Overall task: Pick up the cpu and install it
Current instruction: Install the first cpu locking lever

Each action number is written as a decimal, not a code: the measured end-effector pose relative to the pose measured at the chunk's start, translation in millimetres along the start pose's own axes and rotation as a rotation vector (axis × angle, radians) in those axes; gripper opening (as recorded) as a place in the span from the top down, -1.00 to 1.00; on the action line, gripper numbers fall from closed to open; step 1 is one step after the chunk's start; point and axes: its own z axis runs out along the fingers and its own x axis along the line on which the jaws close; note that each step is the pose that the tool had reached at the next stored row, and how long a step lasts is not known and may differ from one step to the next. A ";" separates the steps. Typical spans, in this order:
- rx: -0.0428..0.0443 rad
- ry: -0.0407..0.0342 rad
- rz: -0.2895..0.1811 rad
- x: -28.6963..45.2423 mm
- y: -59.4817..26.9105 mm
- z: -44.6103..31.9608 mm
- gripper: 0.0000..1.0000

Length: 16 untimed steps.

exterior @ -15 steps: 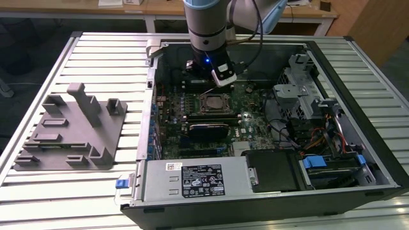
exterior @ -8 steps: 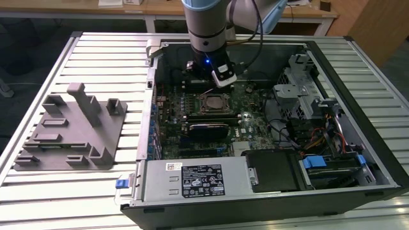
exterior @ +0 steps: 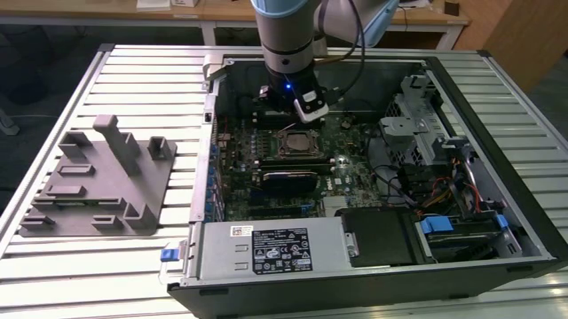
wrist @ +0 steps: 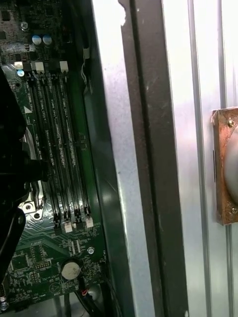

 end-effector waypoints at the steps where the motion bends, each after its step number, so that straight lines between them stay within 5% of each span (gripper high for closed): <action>1: 0.0002 0.0001 0.000 0.1 -0.2 0.8 0.79; 11: 0.0034 -0.0024 0.006 -0.9 -1.6 6.7 0.79; 16: 0.0159 -0.0247 0.057 -0.6 -2.2 9.2 0.79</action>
